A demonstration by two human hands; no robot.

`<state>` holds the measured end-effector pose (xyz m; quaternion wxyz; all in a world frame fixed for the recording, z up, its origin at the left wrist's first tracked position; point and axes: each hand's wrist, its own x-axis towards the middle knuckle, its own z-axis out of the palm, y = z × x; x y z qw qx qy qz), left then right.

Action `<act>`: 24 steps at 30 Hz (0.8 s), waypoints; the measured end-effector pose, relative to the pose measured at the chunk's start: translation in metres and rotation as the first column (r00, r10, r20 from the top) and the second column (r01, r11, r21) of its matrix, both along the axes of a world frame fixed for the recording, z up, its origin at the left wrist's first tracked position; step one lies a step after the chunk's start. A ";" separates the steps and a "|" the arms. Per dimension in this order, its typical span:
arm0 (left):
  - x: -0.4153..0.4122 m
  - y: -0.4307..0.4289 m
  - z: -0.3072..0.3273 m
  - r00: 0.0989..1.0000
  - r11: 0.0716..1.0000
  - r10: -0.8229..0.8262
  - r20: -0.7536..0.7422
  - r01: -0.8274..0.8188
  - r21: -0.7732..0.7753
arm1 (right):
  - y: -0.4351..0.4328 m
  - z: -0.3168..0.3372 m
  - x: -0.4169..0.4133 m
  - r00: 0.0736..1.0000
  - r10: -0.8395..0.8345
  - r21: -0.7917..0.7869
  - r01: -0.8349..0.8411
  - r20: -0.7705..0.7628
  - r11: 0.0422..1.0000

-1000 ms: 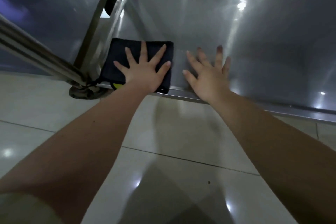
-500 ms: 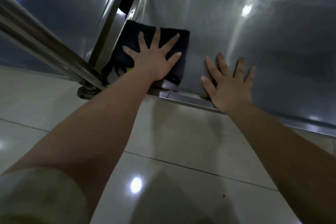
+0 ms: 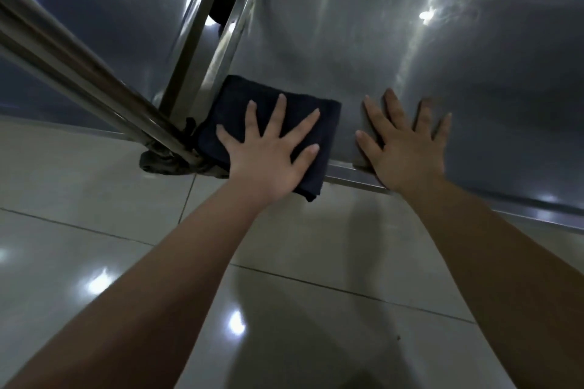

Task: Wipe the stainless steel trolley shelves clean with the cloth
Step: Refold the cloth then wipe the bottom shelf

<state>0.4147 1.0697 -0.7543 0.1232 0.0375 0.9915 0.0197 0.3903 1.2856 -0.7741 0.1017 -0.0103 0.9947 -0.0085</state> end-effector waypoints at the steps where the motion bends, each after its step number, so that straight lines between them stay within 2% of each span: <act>1: -0.006 0.001 0.001 1.000 1.000 0.010 0.011 -0.010 0.016 | 0.000 0.000 0.001 1.000 0.000 0.000 0.000 0.006 1.000; 10: -0.111 0.018 0.003 0.991 0.987 0.118 0.057 -0.123 0.100 | 0.002 0.001 -0.003 1.000 -0.002 -0.045 0.002 0.001 0.999; 19: -0.036 -0.001 0.004 0.996 0.996 0.064 0.067 -0.068 0.053 | 0.005 0.005 0.000 0.999 0.051 -0.077 -0.050 0.005 0.996; 22: -0.042 0.002 0.006 0.993 0.997 0.071 0.091 -0.074 0.037 | 0.042 0.008 0.011 0.985 0.171 -0.036 -0.171 -0.003 0.985; 24: -0.041 0.003 0.004 0.994 0.997 0.070 0.081 -0.072 0.020 | 0.090 0.008 0.022 0.993 0.121 0.003 -0.121 -0.006 0.993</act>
